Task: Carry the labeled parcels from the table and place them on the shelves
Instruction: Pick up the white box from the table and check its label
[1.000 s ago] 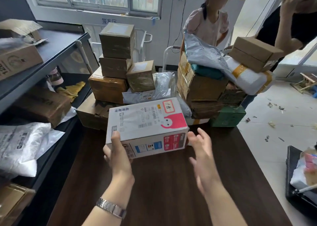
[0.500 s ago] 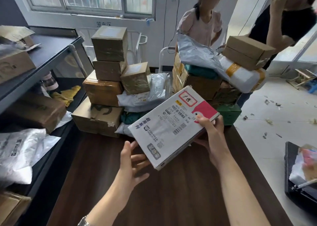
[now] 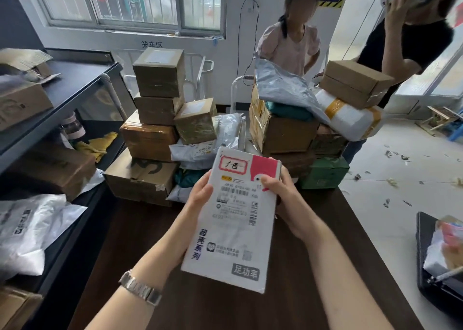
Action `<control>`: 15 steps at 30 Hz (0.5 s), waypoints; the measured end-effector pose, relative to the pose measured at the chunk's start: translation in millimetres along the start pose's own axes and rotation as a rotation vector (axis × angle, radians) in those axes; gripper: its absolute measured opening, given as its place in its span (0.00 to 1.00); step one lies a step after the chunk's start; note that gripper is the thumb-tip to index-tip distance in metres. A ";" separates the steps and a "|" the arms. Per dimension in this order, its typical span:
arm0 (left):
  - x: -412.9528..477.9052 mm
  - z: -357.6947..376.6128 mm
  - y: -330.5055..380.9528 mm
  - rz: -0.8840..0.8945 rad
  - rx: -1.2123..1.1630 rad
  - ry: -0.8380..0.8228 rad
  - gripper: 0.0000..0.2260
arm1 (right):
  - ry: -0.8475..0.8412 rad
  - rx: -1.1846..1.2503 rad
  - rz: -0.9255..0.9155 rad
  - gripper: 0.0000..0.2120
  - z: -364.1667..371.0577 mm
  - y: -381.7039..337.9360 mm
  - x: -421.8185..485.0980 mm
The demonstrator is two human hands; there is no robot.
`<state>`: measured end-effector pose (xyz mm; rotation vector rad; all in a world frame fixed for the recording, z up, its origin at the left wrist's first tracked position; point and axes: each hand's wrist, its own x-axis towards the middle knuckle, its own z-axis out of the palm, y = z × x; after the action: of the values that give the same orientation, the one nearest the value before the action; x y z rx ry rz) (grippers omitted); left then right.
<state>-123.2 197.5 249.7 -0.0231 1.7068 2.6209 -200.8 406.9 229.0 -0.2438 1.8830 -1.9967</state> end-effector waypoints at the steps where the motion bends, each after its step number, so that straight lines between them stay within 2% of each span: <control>1: 0.9 5.4 3.0 0.012 0.033 -0.015 0.55 | 0.047 0.089 -0.036 0.34 10.3 7.1 -0.3; 2: -2.6 10.6 4.0 0.005 0.080 0.014 0.54 | 0.099 0.175 -0.068 0.33 19.9 13.0 -1.0; 3: -6.0 14.4 0.0 -0.011 0.125 0.094 0.49 | 0.162 0.240 -0.088 0.33 27.7 17.5 -1.6; 4: -8.9 13.5 -10.1 -0.015 0.143 0.165 0.39 | 0.230 0.268 -0.096 0.33 33.4 19.2 -2.2; 5: -15.0 8.2 -18.5 0.008 0.141 0.191 0.30 | 0.295 0.257 -0.099 0.32 38.2 17.9 -2.8; 7: -20.3 -0.8 -27.3 0.050 0.118 0.236 0.24 | 0.360 0.183 -0.086 0.27 42.7 12.3 -1.9; 11: -15.1 -7.4 -23.3 0.055 0.048 0.356 0.20 | 0.155 0.081 0.029 0.26 53.6 5.9 -3.7; 15: -16.0 -6.1 -4.3 0.127 0.039 0.361 0.20 | -0.015 0.244 -0.087 0.27 66.5 2.1 -10.8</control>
<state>-107.1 193.5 243.6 -0.4260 1.9181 2.8115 -165.3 349.9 234.0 -0.2750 1.6250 -2.2511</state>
